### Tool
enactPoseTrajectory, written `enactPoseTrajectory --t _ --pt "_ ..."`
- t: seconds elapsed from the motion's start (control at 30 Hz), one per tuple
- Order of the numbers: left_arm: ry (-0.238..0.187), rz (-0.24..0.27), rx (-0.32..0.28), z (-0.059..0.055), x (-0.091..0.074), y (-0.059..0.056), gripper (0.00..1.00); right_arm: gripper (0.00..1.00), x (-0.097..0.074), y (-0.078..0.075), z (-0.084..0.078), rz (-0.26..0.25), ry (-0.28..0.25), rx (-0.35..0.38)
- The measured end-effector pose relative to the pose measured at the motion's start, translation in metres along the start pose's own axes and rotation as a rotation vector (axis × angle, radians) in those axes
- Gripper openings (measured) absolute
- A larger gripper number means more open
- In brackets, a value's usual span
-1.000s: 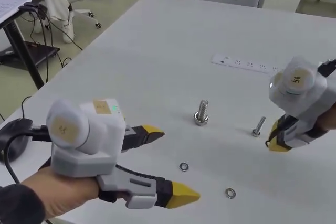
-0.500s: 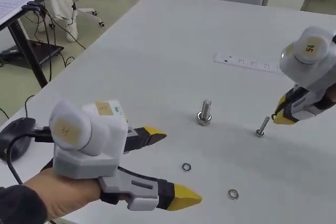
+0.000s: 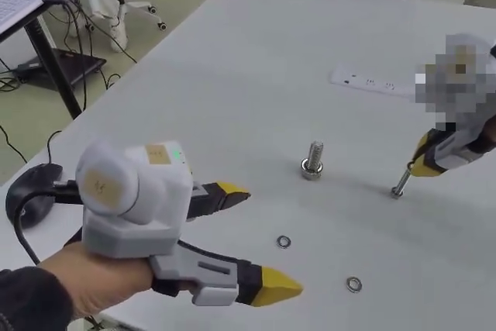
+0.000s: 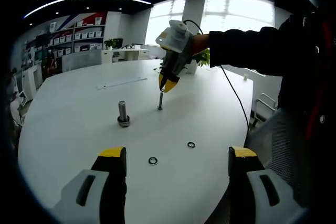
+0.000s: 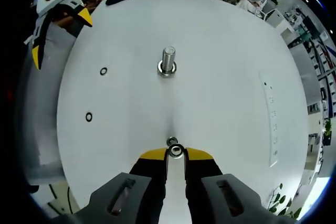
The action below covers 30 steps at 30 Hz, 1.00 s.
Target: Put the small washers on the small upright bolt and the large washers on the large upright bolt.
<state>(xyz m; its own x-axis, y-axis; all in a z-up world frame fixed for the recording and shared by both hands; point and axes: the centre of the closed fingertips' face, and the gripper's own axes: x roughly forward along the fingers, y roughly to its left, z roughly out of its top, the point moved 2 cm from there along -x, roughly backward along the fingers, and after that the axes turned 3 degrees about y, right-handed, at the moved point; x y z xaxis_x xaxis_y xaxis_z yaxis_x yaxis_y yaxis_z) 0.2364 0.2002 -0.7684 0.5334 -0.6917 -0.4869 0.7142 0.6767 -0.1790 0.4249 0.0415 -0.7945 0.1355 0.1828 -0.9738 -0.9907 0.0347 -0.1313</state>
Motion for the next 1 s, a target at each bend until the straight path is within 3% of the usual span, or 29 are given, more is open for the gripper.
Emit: enactPoseTrajectory --t 0.5,1.0 --pt "0.000 0.008 -0.007 -0.001 0.000 0.002 0.79 0.13 0.007 -0.001 -0.002 0.020 0.020 -0.003" --pt "0.003 0.012 -0.011 -0.002 0.000 0.004 0.79 0.13 0.032 0.001 -0.006 0.055 0.041 0.007"
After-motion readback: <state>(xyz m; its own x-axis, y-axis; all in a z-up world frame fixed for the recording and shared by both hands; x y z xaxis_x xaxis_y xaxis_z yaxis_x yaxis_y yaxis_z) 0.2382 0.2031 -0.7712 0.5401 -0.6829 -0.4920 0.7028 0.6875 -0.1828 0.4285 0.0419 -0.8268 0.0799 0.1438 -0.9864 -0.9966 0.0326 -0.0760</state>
